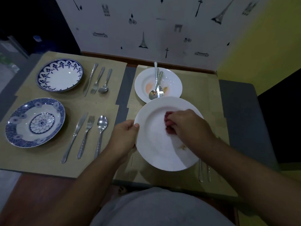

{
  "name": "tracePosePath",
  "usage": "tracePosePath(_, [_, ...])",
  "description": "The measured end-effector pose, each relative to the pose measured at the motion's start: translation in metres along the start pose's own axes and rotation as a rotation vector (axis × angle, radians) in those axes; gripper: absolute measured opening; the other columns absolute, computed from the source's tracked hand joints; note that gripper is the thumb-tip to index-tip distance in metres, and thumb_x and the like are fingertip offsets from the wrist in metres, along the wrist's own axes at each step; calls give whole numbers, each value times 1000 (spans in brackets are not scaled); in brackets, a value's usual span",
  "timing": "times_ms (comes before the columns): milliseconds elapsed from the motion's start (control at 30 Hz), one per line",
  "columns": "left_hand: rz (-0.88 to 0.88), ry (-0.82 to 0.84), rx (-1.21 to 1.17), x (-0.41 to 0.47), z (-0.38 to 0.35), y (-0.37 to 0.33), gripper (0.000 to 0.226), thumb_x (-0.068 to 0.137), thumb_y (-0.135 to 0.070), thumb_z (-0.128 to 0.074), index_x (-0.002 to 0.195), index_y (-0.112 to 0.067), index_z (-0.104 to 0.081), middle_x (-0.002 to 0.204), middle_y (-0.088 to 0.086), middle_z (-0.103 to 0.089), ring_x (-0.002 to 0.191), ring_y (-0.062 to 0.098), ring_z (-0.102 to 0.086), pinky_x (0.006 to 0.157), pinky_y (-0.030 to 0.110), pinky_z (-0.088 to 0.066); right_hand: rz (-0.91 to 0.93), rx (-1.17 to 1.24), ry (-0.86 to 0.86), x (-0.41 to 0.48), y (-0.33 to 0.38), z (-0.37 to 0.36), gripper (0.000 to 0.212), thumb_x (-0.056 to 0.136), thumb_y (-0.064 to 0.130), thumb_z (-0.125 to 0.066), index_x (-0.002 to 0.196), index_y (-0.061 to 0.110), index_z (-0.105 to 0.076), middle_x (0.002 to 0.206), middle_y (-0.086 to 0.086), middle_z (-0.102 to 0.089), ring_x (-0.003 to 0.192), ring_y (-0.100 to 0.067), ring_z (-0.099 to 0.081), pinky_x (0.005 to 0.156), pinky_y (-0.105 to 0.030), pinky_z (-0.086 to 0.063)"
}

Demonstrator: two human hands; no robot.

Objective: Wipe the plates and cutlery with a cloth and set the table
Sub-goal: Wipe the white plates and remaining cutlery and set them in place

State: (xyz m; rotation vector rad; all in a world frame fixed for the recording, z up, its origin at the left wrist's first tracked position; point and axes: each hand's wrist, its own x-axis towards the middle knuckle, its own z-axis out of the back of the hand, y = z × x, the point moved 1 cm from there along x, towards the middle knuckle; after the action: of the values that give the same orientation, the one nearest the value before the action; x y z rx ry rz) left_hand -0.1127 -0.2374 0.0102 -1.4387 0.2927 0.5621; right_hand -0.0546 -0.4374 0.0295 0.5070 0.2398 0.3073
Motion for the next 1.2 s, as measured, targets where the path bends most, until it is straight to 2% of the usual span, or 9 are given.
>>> tracePosePath(100, [0, -27, -6, -1, -4, 2, 26, 105, -21, -49, 96, -27, -73, 96, 7, -76, 90, 30, -73, 77, 58, -59, -22, -151, 28, -19, -7, -8, 23, 90, 27, -66, 110, 18, -68, 104, 5, -62, 88, -5, -52, 73, -4, -30])
tracePosePath(300, [-15, 66, 90, 2, -13, 5, 26, 104, -20, -50, 101, -11, -74, 95, 19, -74, 87, 38, -72, 69, 50, -61, 127, -56, 47, -31, 20, -42, 23, 90, 32, -63, 110, 23, -69, 107, 1, -69, 93, -16, -63, 91, -32, -50])
tracePosePath(467, [23, 57, 58, 8, -3, 1, 25, 105, -19, -50, 106, -16, -75, 95, 9, -77, 88, 30, -74, 67, 39, -61, 80, -25, 38, -10, 11, -10, 30, 87, 32, -68, 115, 20, -69, 114, 0, -66, 104, -17, -60, 85, -12, -30])
tracePosePath(600, [31, 56, 46, 8, 5, -3, 26, 105, -20, -49, 109, -18, -74, 94, 5, -78, 87, 26, -74, 67, 37, -62, 258, -220, 294, -33, -2, -2, 56, 90, 29, -65, 142, 21, -45, 149, 6, -35, 133, -13, -37, 107, -13, -21])
tracePosePath(700, [47, 51, 56, 8, 2, -3, 25, 105, -19, -50, 107, -15, -75, 94, 7, -77, 86, 26, -74, 64, 36, -61, 349, -220, 252, -43, 3, -13, 28, 96, 32, -58, 124, 31, -60, 134, 3, -54, 117, -15, -54, 105, -39, -45])
tracePosePath(833, [61, 111, 115, 6, -7, -1, 26, 104, -19, -49, 108, -12, -74, 97, 12, -75, 88, 30, -73, 69, 44, -62, 488, -297, 268, -43, 7, -34, 49, 89, 25, -66, 136, 22, -51, 135, -2, -56, 111, -20, -56, 95, -35, -49])
tracePosePath(967, [73, 107, 65, 5, -10, 3, 27, 104, -15, -49, 103, -3, -73, 96, 22, -74, 78, 28, -70, 57, 33, -58, 372, -223, 78, -16, 16, -22, 27, 91, 36, -57, 112, 21, -65, 108, -1, -67, 94, -22, -59, 82, -35, -51])
tracePosePath(1067, [37, 60, 29, 6, -7, 2, 25, 104, -16, -50, 98, -10, -74, 90, 15, -74, 78, 26, -69, 62, 37, -59, 205, -355, -49, -1, 9, 11, 44, 86, 46, -34, 98, 19, -67, 92, -3, -66, 89, -27, -54, 73, -39, -50])
tracePosePath(1200, [-41, 13, 43, 8, -7, -6, 24, 104, -19, -50, 99, -21, -74, 96, 7, -75, 89, 28, -73, 74, 53, -61, 37, -435, -109, -16, -10, 27, 29, 85, 31, -63, 110, 14, -63, 103, -4, -62, 100, -24, -48, 76, -37, -49])
